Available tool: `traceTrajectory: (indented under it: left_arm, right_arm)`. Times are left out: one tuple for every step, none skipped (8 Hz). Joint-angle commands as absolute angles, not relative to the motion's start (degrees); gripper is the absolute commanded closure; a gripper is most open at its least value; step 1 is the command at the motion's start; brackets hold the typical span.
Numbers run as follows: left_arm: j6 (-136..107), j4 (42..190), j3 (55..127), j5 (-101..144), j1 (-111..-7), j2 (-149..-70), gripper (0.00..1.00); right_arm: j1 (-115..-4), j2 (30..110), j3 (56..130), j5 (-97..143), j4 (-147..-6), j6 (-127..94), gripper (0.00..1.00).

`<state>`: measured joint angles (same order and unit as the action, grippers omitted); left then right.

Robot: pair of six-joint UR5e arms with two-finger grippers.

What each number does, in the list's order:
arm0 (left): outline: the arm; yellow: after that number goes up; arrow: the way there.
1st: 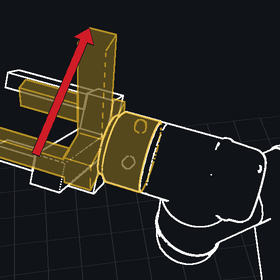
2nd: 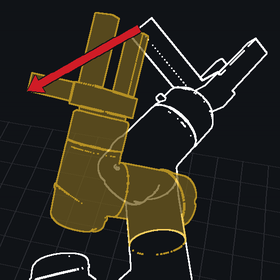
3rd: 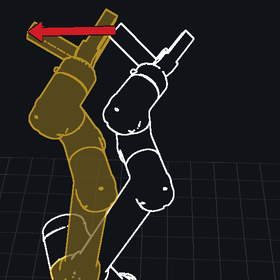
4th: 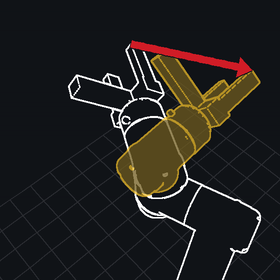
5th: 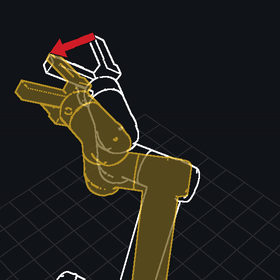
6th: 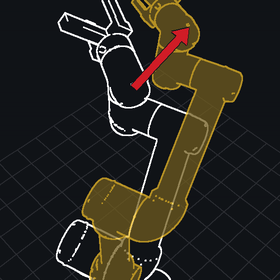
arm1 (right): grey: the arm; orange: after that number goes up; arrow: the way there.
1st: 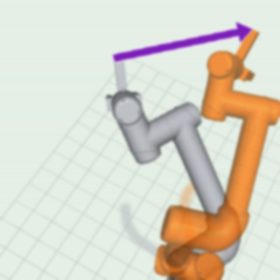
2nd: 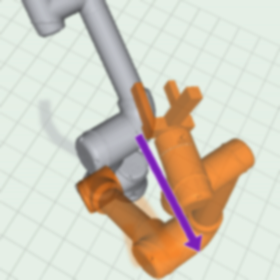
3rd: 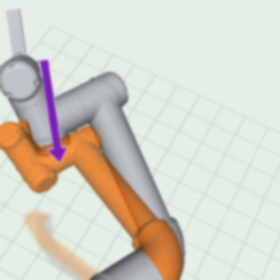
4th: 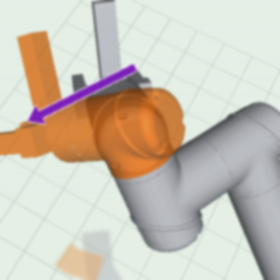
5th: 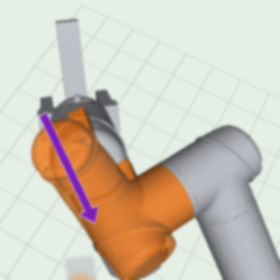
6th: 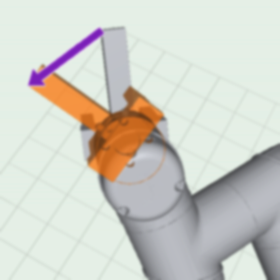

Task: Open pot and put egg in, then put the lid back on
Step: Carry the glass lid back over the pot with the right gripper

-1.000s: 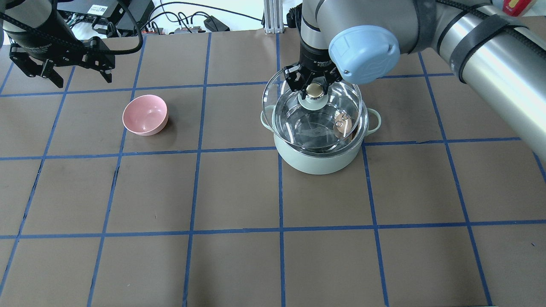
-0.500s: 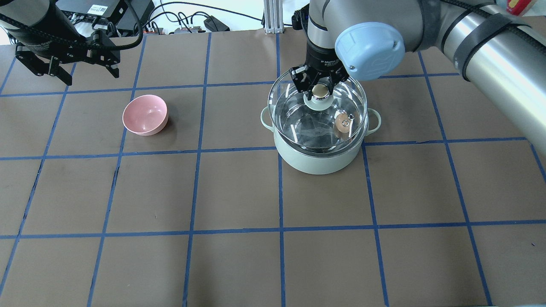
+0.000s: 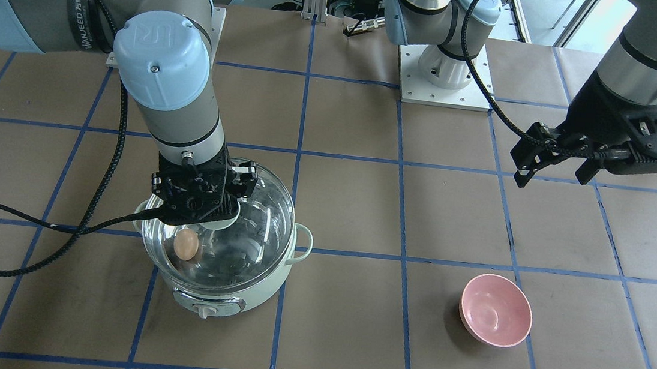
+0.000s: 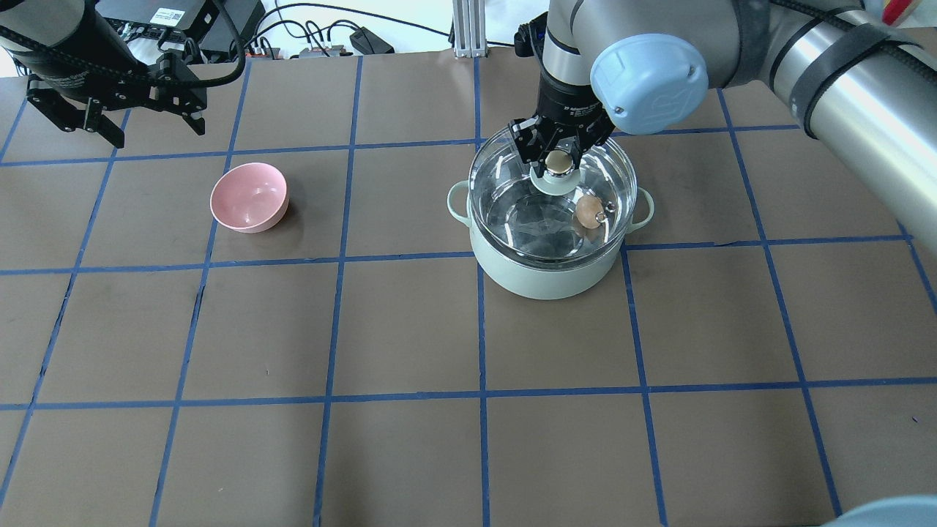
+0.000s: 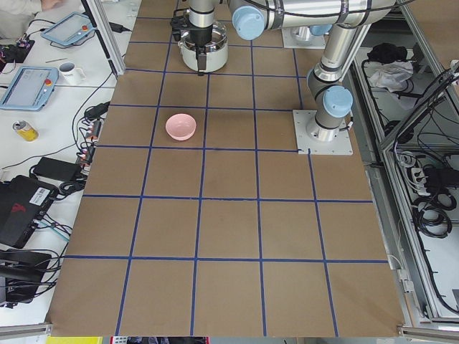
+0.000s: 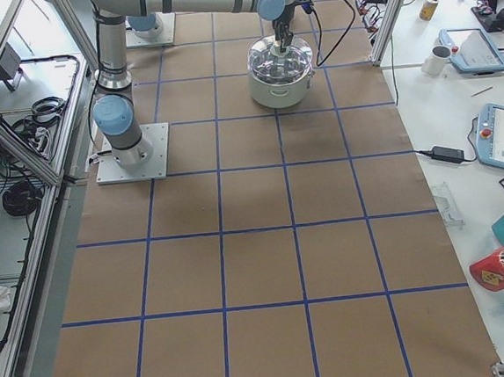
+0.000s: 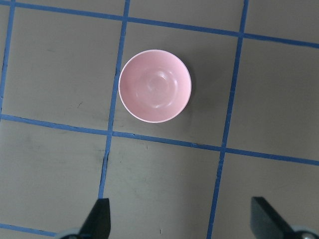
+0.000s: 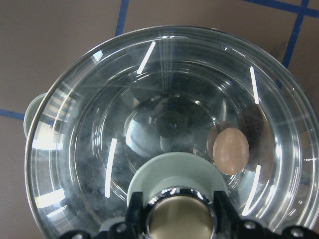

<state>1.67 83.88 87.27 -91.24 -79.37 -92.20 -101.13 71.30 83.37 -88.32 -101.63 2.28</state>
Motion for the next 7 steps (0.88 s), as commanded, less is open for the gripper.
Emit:
traceTrajectory:
  left_arm:
    - [1.67,83.94,87.36,-91.23,-79.37,-92.28,0.00]
    - [1.67,83.85,87.36,-91.23,-79.37,-92.37,0.00]
    - [1.67,83.85,87.45,-91.23,-79.37,-92.37,0.00]
    - [1.67,83.93,87.45,-91.23,-79.37,-92.63,0.00]
    - [1.76,83.94,87.36,-91.32,-79.37,-92.29,0.00]
    - [1.76,83.85,87.36,-91.23,-79.37,-92.29,0.00]
    - [1.76,83.76,87.36,-91.23,-79.37,-92.81,0.00]
  right_arm:
    - [-101.07,70.66,83.50,-88.24,-101.60,2.37,1.00]
    - [-101.07,70.58,83.58,-88.24,-101.60,2.37,1.00]
    - [-101.07,70.58,83.67,-88.33,-101.60,2.29,1.00]
    - [-101.07,70.49,83.76,-88.33,-101.60,2.37,1.00]
    - [-101.07,70.05,83.76,-88.24,-101.60,2.37,1.00]
    - [-101.07,69.87,83.76,-88.24,-101.60,2.37,1.00]
    - [-101.07,69.79,83.76,-88.24,-101.60,2.37,1.00]
